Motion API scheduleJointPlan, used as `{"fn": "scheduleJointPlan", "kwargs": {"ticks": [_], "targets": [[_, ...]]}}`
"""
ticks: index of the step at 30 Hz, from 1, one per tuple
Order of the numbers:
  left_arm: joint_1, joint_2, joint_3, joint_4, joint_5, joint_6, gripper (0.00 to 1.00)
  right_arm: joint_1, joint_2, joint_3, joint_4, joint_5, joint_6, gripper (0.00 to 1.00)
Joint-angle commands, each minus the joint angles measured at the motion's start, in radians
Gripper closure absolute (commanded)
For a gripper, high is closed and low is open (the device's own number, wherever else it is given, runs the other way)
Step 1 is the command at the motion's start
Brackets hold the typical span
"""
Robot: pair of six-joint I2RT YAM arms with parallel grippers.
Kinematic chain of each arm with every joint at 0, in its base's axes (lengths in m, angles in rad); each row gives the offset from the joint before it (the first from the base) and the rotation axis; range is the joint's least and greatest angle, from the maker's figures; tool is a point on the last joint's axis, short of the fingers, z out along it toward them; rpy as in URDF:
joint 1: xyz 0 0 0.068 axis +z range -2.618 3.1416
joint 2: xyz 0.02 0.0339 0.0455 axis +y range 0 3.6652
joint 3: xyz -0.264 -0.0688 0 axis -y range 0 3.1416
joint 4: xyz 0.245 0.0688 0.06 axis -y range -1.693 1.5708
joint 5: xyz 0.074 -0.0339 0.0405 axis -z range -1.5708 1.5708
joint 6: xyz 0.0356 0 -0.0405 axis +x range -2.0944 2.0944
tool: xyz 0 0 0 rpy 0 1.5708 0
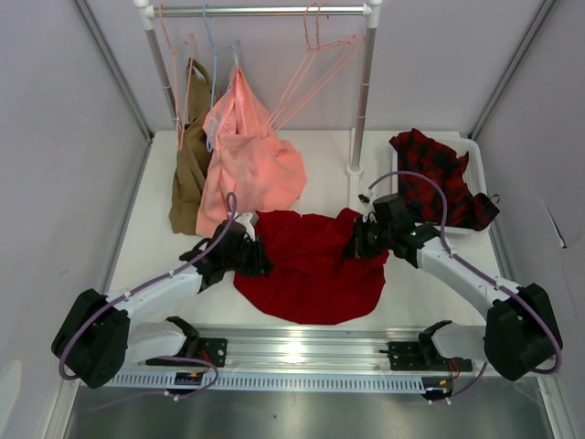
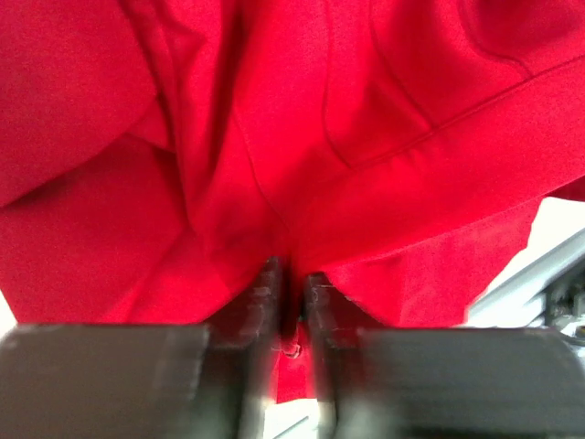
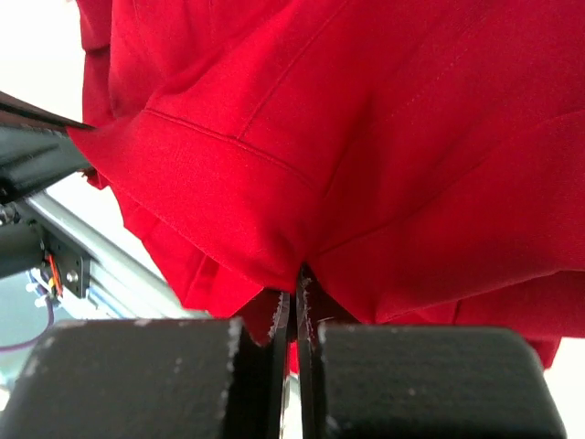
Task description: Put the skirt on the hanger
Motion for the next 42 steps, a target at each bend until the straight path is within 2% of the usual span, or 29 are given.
{"fn": "scheduleJointPlan", "kwargs": {"ticks": [1,3,7,15,20,24,25,28,34,42], "targets": [[0.016,0.01,0.038,0.069,-0.011,0.004,0.68,-0.016,0.047,0.016,0.116,-0.013,-0.023,0.98],[0.015,-0.022,0.052,0.072,-0.005,0.012,0.6,-0.016,0.052,0.018,0.133,-0.026,-0.024,0.95],[0.016,-0.054,0.105,0.026,0.006,0.052,0.5,-0.021,0.07,0.045,0.118,-0.043,-0.046,0.93],[0.01,-0.111,0.165,-0.03,0.061,0.107,0.43,-0.021,0.058,0.114,0.067,-0.094,-0.067,0.94],[-0.049,-0.086,0.2,-0.049,0.073,0.158,0.44,-0.019,0.043,0.144,0.035,-0.091,-0.082,0.95],[-0.171,-0.062,0.251,-0.064,0.006,0.199,0.41,-0.019,0.047,0.177,-0.005,-0.099,-0.099,0.96],[-0.207,-0.051,0.262,-0.07,-0.047,0.207,0.41,-0.018,0.046,0.182,-0.01,-0.102,-0.105,0.95],[-0.252,0.006,0.268,-0.058,-0.123,0.211,0.4,-0.019,0.044,0.185,-0.023,-0.097,-0.113,0.95],[-0.312,0.119,0.289,-0.026,-0.243,0.239,0.4,-0.019,0.044,0.182,-0.034,-0.102,-0.113,0.96],[-0.315,0.225,0.34,-0.044,-0.436,0.239,0.44,-0.018,0.031,0.155,-0.022,-0.149,-0.124,0.95]]}}
